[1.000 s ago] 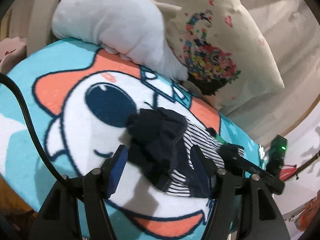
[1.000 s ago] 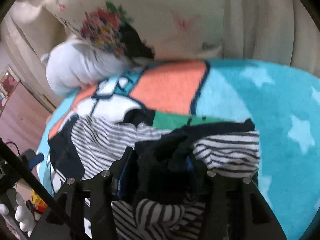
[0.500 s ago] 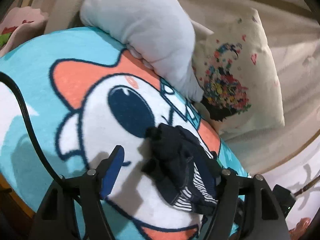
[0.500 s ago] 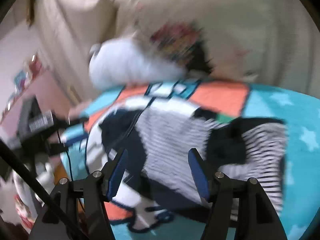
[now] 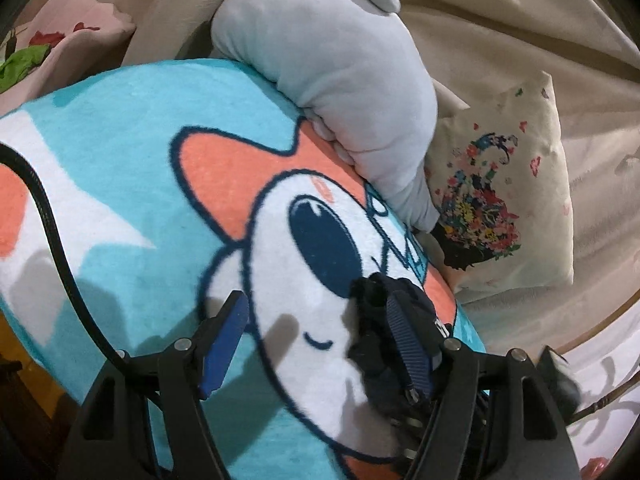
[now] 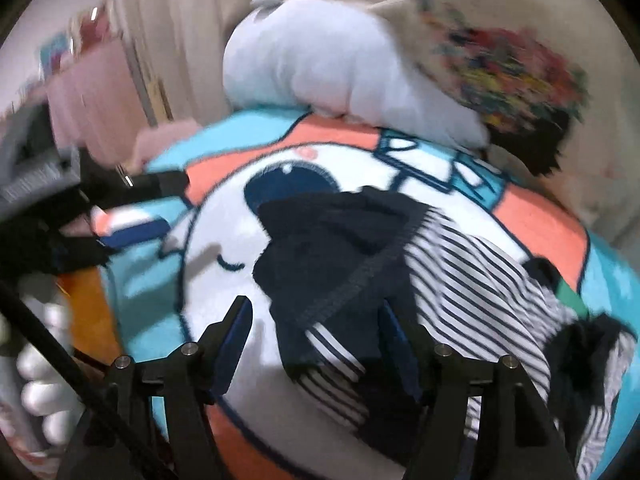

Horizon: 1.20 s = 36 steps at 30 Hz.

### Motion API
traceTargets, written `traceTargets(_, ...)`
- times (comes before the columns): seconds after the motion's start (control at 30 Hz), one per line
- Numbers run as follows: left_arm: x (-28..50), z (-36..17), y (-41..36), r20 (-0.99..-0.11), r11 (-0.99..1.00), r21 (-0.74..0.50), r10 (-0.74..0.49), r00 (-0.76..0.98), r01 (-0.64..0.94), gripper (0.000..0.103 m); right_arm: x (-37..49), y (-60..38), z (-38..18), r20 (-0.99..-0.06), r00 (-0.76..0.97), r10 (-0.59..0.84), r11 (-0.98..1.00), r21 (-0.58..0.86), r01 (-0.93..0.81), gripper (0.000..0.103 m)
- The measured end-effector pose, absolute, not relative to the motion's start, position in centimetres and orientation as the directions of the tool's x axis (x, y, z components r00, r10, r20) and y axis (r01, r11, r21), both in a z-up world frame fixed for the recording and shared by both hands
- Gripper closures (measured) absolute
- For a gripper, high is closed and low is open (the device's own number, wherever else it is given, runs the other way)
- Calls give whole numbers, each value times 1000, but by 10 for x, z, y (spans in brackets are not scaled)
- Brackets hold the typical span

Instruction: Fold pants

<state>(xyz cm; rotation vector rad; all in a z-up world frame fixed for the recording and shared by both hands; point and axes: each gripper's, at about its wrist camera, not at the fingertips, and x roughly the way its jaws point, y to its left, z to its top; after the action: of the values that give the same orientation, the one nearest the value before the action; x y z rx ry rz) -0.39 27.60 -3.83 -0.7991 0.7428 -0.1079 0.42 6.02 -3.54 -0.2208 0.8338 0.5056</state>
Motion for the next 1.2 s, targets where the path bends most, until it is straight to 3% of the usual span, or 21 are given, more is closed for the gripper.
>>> traceTargets(0.13,-8,-41,288,-561,702,-687,-348,751,-187,32,11,92,-53,-765,613,196,853,-175,-491,33)
traceTargets(0.17,-7,-42,290,-562,703,-686,-348,750,-188,32,11,91,-52,-761,617,200,858,-168,-485,42)
traceTargets(0.2,-7,-44,290,-564,702,-687,-350,748,-189,32,12,88,-49,-753,624,208,868,-152,-472,62)
traceTargets(0.3,-5,-45,286,-565,701,-690,-365,740,-181,32,15,70,-38,-743,620,254,892,-68,-447,82)
traceTargets(0.37,-1,-45,279,-566,697,-697,-388,727,-170,32,15,58,-31,-728,620,294,900,-8,-436,85)
traceTargets(0.43,5,-44,271,-561,690,-708,-420,714,-150,32,11,44,-23,-703,628,334,902,45,-429,86)
traceTargets(0.53,22,-42,251,-552,679,-727,-485,678,-106,21,5,32,-16,-678,638,366,903,92,-421,87)
traceTargets(0.9,79,-62,186,-534,589,-806,-683,499,-57,20,-2,13,-22,-654,617,438,888,205,-413,87)
traceTargets(1.2,86,5,107,-515,624,-775,-713,475,96,20,-14,-37,18,-533,695,482,876,317,-364,87)
